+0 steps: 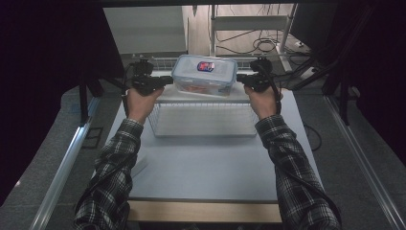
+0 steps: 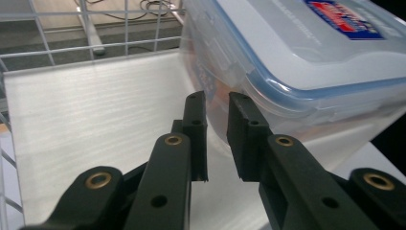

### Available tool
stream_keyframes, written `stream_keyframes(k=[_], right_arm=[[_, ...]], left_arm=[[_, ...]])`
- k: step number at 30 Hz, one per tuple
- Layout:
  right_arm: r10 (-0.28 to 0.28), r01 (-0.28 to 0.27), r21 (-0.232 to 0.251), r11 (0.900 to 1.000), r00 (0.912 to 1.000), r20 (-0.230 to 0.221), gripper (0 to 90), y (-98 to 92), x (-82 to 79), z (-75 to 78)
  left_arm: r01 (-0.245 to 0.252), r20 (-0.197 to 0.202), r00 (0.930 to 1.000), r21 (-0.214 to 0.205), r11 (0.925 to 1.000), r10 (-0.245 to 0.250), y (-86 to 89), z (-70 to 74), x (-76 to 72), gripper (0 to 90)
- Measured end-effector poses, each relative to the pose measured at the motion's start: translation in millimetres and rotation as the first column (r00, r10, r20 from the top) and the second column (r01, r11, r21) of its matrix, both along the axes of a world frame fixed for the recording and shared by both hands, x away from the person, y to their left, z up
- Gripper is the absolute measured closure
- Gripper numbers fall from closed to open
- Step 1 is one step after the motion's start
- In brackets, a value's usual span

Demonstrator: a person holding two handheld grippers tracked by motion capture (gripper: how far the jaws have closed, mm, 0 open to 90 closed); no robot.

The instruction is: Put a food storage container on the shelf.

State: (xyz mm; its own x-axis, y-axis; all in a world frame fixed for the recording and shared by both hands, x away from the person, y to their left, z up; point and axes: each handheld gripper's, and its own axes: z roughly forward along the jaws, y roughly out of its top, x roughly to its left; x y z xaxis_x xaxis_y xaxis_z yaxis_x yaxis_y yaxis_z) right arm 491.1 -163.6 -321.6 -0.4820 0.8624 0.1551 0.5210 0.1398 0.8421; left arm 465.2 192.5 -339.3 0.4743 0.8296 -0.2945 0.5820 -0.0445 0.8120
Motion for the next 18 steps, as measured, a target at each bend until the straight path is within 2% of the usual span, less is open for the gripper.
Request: stream_keyframes(k=[4,7,10,13,16,18], right_arm=[[-0.001,0.001,0.005,1.0000,0.9995,0.031,82.3,-4.2,-3.4,1.3],[0.018,-0.018,0.006,0.9998,0.9990,0.041,87.4,-10.1,-20.7,0.4],[0.072,-0.072,-0.009,0.9974,0.9973,0.014,89.4,-9.5,-34.7,-7.3],[0.105,-0.105,-0.008,0.9944,0.9944,0.012,89.4,-2.9,-36.5,-10.4],[0.092,-0.091,-0.016,0.9957,0.9953,0.030,89.4,3.0,-32.1,-6.2],[0.083,-0.083,-0.024,0.9963,0.9962,0.025,89.4,4.4,-26.7,-4.9]], left_arm=[[0.017,0.013,0.9998,-0.016,0.9997,-0.017,3.4,-0.8,-6.7,76.4],[0.003,0.021,0.9998,-0.035,0.9994,-0.002,7.8,-1.8,-8.9,76.4],[0.004,0.014,0.9999,-0.032,0.9995,-0.004,7.8,-2.9,-7.8,76.9],[0.019,0.012,0.9998,-0.039,0.9991,-0.019,4.5,-3.5,-8.3,77.0],[0.021,0.017,0.9996,-0.024,0.9995,-0.021,2.3,-2.5,-9.3,77.1],[0.025,0.015,0.9996,-0.039,0.9989,-0.025,3.6,-2.4,-9.1,76.7]])
